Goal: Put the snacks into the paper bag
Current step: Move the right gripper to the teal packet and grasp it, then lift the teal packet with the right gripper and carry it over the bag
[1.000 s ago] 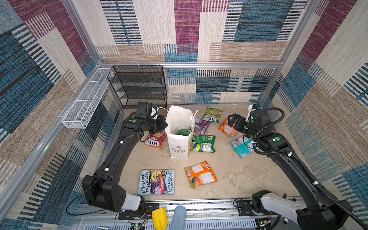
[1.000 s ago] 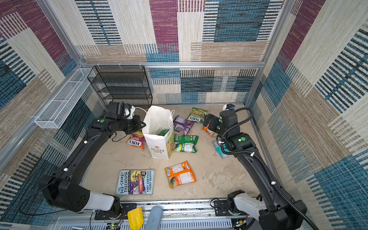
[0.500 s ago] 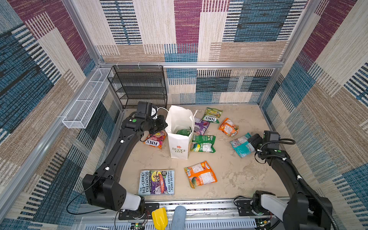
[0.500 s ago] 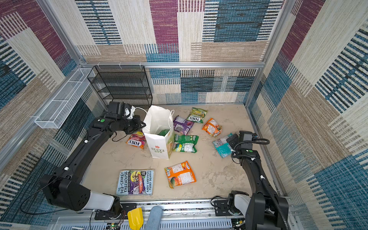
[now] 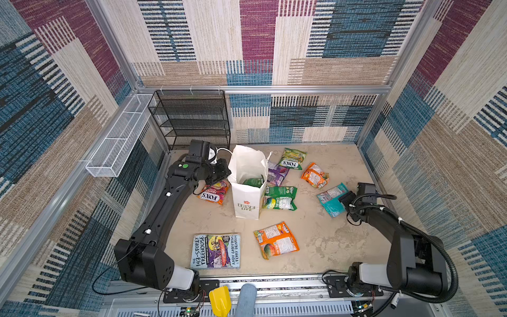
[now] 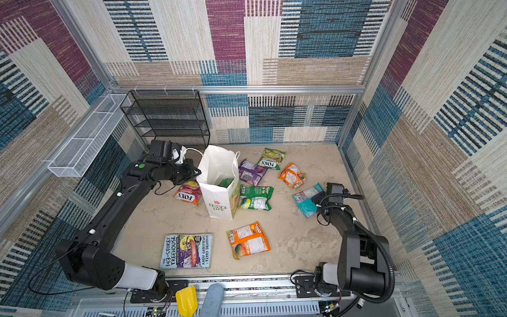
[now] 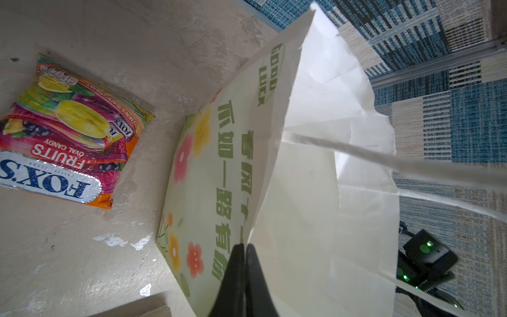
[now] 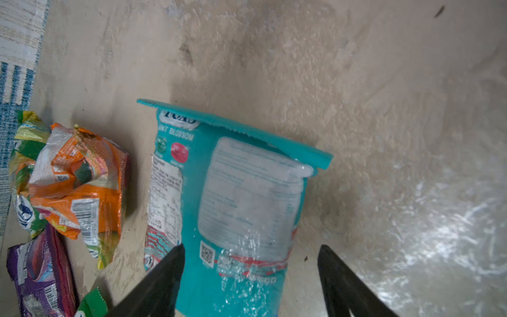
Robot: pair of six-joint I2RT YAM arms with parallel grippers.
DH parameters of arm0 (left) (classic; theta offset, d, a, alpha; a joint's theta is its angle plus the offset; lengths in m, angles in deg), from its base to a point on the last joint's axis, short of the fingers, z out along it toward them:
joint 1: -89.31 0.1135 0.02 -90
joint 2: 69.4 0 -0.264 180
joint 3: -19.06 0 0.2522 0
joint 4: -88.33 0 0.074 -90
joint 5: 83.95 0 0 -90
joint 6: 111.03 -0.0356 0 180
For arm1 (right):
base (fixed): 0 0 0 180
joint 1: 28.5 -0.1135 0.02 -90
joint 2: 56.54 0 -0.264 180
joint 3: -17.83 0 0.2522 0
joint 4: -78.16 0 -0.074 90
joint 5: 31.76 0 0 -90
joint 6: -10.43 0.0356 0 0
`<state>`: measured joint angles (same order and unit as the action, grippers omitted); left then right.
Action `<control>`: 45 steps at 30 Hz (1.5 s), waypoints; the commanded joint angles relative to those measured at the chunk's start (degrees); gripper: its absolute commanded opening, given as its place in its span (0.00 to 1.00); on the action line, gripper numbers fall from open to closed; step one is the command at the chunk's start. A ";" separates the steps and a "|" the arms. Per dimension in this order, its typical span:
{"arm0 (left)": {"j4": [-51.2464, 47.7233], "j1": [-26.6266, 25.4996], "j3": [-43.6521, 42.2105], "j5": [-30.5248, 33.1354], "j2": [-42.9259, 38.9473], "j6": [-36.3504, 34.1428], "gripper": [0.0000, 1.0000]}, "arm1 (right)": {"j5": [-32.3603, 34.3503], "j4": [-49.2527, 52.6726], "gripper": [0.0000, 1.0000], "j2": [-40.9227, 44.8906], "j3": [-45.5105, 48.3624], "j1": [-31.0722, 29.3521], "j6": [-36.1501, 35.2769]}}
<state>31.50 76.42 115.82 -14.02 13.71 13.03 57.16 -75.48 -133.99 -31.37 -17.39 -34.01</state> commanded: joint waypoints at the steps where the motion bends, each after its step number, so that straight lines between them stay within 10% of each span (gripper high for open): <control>1: -0.35 0.10 0.21 -0.33 -0.05 0.06 0.00 | -1.45 -3.28 0.75 -2.14 -0.92 -0.04 -0.47; 21: -0.33 0.14 0.15 -0.69 0.64 0.21 0.00 | -6.78 -4.99 0.05 -2.02 -1.32 0.02 -2.85; 39: -0.32 0.23 0.23 -0.42 0.69 0.15 0.00 | -22.41 0.30 0.00 16.34 -9.02 -1.08 -4.06; 45: -0.33 0.23 0.45 -1.05 0.57 -0.01 0.00 | -16.42 4.98 0.00 17.94 -23.97 -15.19 -3.64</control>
<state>31.55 76.55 115.87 -15.14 14.54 13.05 39.10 -70.15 -116.41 -49.67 -27.64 -38.03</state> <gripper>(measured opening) 0.063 0.150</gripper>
